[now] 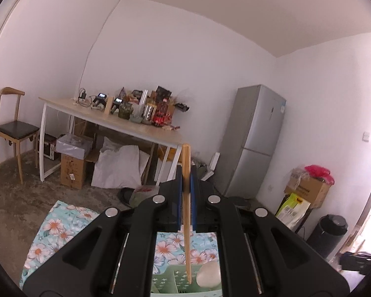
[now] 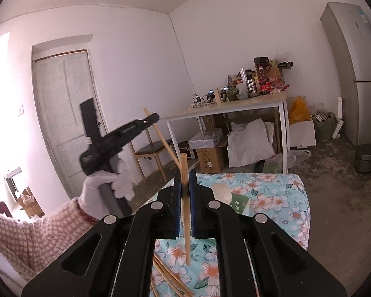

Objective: Organize utensils
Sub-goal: 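Lower the chopstick into the holder and open the left tool, then lower the chopstick into the holder and open the right tool, then move both tools back to the remaining chopsticks on the cover, then close the left tool on a wooden chopstick while the right tool closes on another, then lift the chopsticks upright with both tools toward the mint-green holder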

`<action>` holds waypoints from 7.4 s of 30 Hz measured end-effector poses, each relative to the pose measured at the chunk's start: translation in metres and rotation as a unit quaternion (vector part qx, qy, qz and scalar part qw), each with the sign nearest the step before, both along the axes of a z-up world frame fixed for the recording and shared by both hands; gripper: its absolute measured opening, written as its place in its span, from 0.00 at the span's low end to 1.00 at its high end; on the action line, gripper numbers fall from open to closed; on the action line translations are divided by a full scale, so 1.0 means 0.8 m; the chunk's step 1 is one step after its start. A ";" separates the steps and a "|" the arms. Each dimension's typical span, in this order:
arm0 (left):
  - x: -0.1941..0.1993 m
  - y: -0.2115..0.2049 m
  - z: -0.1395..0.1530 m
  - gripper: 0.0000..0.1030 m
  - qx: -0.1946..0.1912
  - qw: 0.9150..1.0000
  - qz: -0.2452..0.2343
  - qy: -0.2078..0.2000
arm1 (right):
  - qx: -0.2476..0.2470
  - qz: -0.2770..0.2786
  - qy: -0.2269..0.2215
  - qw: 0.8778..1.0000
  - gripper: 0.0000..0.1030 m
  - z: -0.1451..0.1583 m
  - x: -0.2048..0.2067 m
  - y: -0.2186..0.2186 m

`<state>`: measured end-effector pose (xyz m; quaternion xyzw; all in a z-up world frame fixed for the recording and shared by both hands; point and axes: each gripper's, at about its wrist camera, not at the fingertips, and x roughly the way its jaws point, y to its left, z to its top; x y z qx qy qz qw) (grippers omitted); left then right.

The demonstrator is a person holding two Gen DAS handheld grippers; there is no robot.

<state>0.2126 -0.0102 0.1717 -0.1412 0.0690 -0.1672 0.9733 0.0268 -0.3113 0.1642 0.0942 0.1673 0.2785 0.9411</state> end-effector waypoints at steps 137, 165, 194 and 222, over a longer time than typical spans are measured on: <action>-0.194 0.154 -0.332 0.16 -0.175 0.892 0.003 0.417 | -0.110 -0.187 0.278 0.936 0.95 -0.296 -0.024 0.048; -0.168 0.155 -0.341 0.31 -0.216 0.872 0.026 0.439 | -0.005 -0.177 0.251 0.952 0.95 -0.297 -0.041 0.019; -0.220 0.160 -0.330 0.21 -0.090 0.943 -0.014 0.319 | -0.142 0.053 0.184 0.971 0.35 -0.223 -0.002 0.155; -0.223 0.172 -0.342 0.21 -0.123 0.939 -0.032 0.319 | -0.345 0.198 0.192 0.897 0.13 -0.257 0.042 0.285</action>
